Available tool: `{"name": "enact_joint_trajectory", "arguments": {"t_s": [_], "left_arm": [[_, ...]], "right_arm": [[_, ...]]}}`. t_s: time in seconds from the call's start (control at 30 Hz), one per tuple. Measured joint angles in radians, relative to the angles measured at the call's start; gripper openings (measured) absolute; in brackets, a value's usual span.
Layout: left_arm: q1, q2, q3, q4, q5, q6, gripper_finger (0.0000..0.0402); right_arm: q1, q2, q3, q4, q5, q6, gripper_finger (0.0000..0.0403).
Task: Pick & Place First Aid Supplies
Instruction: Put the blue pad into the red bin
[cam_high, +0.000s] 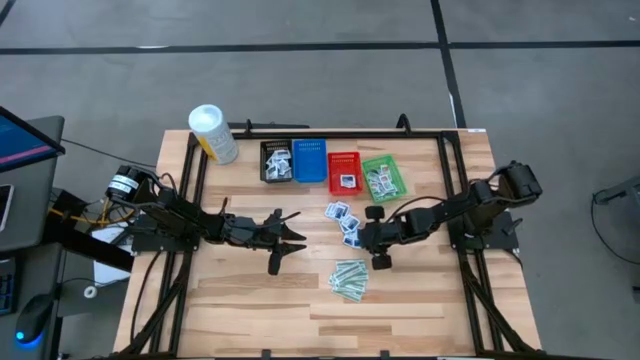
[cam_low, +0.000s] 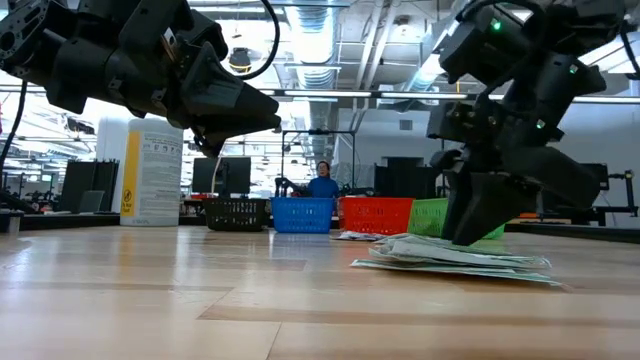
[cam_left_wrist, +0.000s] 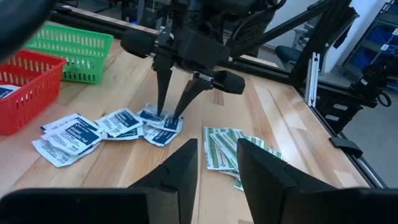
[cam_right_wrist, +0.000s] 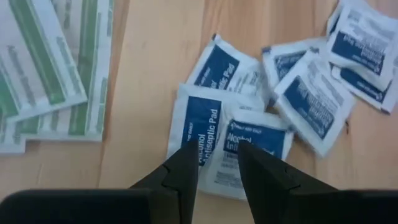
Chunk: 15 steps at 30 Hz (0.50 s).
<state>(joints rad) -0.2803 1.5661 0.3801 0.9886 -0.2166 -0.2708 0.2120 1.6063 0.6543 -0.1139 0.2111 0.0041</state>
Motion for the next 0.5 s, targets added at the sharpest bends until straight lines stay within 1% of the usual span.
{"name": "enact_joint_trajectory", "arguments": {"t_s": [0.2,0.33,0.5], "left_arm": [[0.0,0.0,0.0,0.0,0.0,0.0,0.0112],[0.0,0.0,0.0,0.0,0.0,0.0,0.0112],[0.0,0.0,0.0,0.0,0.0,0.0,0.0112]], "right_arm": [[-0.005,0.043,0.007,0.009,0.008,-0.003,0.0109],[-0.006,0.02,0.006,0.005,0.005,-0.01,0.0105],[-0.005,-0.008,0.002,-0.018,-0.004,-0.011,0.0082]]}}
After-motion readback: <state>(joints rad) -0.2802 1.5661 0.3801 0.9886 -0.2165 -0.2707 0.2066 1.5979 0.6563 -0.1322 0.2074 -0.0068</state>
